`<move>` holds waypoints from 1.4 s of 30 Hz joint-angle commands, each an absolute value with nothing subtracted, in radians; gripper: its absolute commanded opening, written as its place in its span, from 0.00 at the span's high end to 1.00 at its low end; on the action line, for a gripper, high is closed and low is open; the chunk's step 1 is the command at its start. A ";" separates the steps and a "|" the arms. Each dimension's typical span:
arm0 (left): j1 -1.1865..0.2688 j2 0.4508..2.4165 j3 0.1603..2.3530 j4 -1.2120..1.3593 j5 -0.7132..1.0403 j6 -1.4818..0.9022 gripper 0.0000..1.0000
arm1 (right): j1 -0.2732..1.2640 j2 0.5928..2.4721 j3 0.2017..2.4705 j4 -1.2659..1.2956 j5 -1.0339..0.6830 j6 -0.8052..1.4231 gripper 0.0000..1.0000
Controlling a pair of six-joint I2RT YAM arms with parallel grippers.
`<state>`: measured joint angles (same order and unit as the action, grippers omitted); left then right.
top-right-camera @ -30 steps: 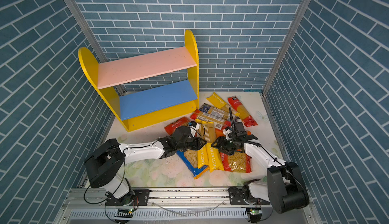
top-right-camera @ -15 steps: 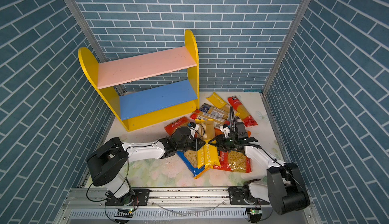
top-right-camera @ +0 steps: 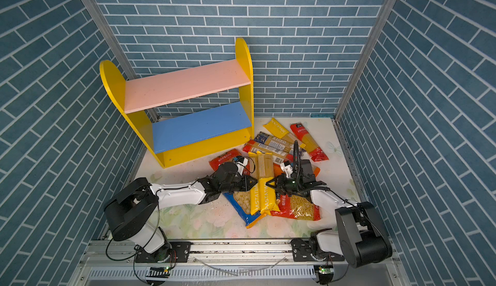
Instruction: Place and organize the pasta boxes and bags onto the shelf
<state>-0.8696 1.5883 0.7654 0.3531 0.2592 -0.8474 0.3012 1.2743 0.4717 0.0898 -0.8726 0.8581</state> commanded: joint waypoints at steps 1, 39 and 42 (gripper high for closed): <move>-0.835 1.503 0.742 0.346 0.263 -0.865 0.78 | 0.310 1.207 0.475 0.171 -0.903 0.896 0.83; -0.530 0.966 0.679 0.280 0.439 -0.953 0.16 | 0.763 1.270 1.109 0.132 -0.715 0.908 0.97; -0.503 0.973 0.688 0.285 0.460 -0.961 0.23 | 0.796 1.277 1.144 0.089 -0.706 0.877 0.98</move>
<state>-0.5293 0.9726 0.6628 0.3035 0.4358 -0.9802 0.7692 1.2961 1.0260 0.0063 -0.6983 0.9382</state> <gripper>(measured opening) 0.785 0.170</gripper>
